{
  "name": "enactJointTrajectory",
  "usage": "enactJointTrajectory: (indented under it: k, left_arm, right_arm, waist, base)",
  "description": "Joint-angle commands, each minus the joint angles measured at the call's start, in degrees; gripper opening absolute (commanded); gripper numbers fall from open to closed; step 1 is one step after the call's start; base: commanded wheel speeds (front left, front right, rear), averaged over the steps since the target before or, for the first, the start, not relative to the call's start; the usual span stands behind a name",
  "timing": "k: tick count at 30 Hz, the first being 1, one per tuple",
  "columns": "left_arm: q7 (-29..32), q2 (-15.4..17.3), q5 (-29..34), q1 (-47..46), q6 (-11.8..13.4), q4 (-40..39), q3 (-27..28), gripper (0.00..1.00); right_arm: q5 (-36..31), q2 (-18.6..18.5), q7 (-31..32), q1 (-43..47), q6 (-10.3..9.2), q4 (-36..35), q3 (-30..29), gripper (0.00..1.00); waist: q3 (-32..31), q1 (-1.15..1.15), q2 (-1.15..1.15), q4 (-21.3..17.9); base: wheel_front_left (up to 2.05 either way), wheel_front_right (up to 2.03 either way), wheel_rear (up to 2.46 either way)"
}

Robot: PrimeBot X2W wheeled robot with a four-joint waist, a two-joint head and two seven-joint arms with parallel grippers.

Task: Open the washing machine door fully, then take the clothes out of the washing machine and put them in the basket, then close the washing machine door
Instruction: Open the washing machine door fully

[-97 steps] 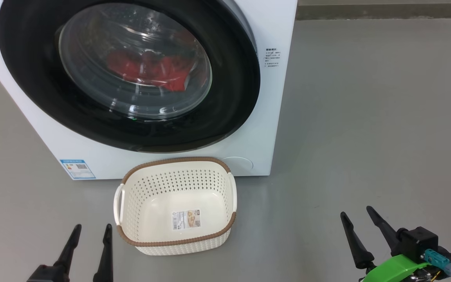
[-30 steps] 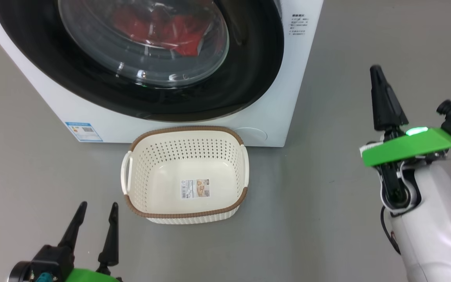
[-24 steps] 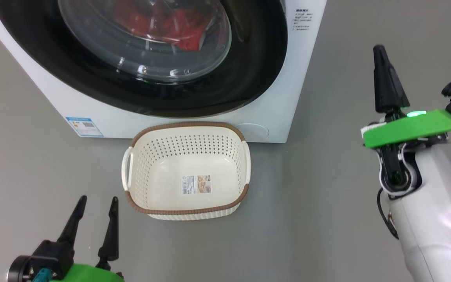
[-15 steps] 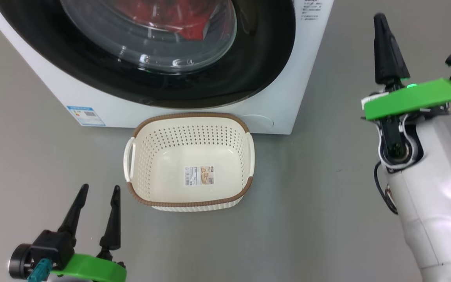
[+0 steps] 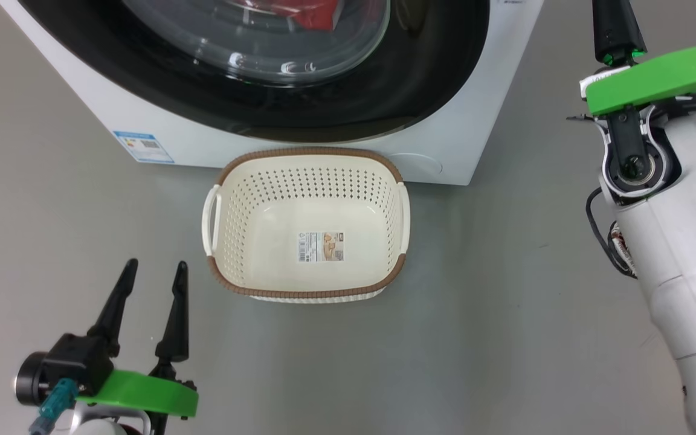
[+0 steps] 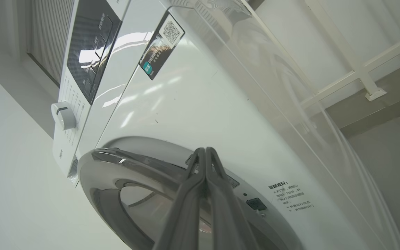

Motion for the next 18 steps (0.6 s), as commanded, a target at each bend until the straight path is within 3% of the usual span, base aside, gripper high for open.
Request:
enactJointTrajectory:
  k: [1,7,18]
  left_arm:
    - [-0.7,1.1,-0.33,-1.9,-0.17,-1.42,1.68,1.0]
    - [-0.7,1.36,-0.51,-2.53,-0.17,-1.39,1.1,1.0]
    - [-0.7,1.45,-0.91,-3.17,-0.17,-1.17,-0.18,1.0]
  right_arm:
    - [1.77,-0.14,0.59,-1.63,0.09,-1.24,1.87,0.0]
    - [9.99,-2.75,4.92,-4.4,0.09,-0.85,5.85,0.0]
    - [21.31,-5.54,15.57,-7.85,0.09,-0.62,7.7,0.0]
  waist:
    - [0.71,0.0,0.0,0.45]
    - [1.78,0.0,0.0,1.16]
    - [3.48,0.0,0.0,2.08]
  base:
    - [0.0,0.0,0.0]
    - [0.0,0.0,0.0]
    - [0.0,0.0,0.0]
